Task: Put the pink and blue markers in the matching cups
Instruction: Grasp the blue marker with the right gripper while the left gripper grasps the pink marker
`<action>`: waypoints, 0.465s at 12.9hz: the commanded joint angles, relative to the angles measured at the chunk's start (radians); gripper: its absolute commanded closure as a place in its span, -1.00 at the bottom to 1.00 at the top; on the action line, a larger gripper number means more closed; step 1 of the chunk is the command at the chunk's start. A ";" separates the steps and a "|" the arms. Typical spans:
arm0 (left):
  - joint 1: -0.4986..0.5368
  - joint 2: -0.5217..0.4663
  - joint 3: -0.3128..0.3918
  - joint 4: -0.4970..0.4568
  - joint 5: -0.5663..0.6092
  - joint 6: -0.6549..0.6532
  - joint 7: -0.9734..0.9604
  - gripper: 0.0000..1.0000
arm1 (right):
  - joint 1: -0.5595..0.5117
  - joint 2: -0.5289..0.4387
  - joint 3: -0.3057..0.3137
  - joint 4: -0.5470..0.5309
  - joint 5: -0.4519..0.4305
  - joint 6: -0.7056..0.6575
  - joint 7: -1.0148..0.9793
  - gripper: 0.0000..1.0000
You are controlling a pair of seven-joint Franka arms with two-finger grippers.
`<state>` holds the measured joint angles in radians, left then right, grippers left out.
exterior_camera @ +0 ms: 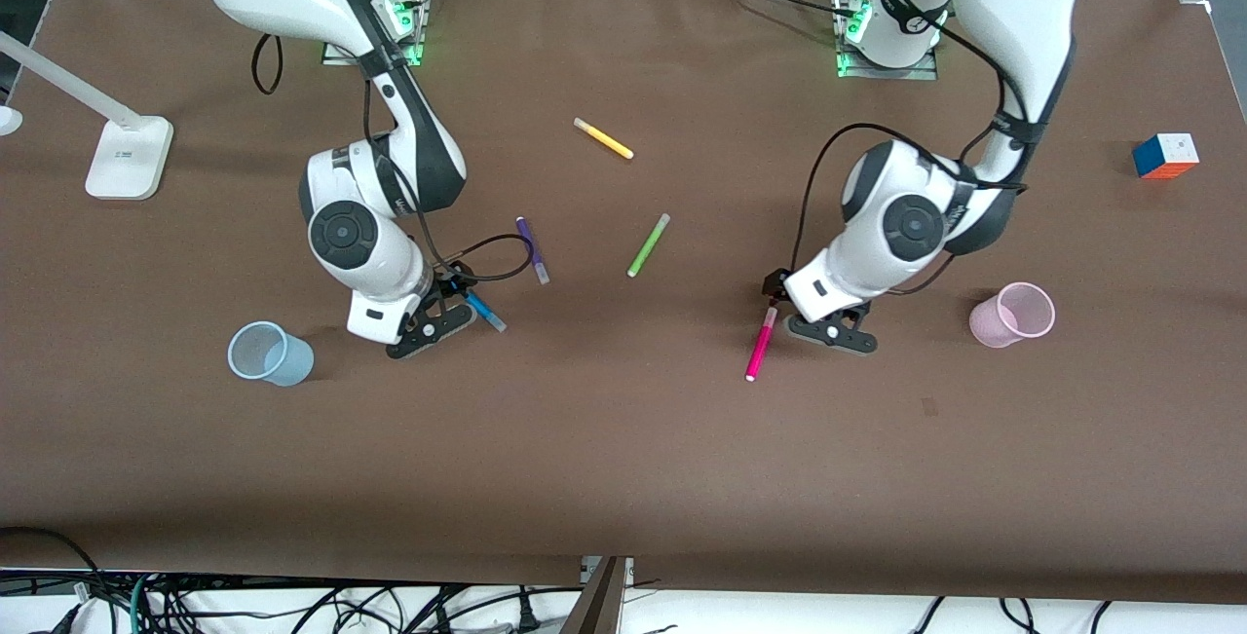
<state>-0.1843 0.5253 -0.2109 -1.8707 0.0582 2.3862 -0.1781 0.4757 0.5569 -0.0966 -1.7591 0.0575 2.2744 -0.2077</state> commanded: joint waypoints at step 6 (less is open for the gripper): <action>-0.035 0.137 0.005 0.082 0.204 0.059 -0.196 -0.76 | 0.041 0.122 0.014 -0.010 0.010 0.204 -0.022 -0.99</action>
<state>-0.2022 0.6311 -0.2112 -1.8308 0.2365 2.4511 -0.3474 0.4992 0.6569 -0.0807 -1.7656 0.0575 2.4227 -0.2117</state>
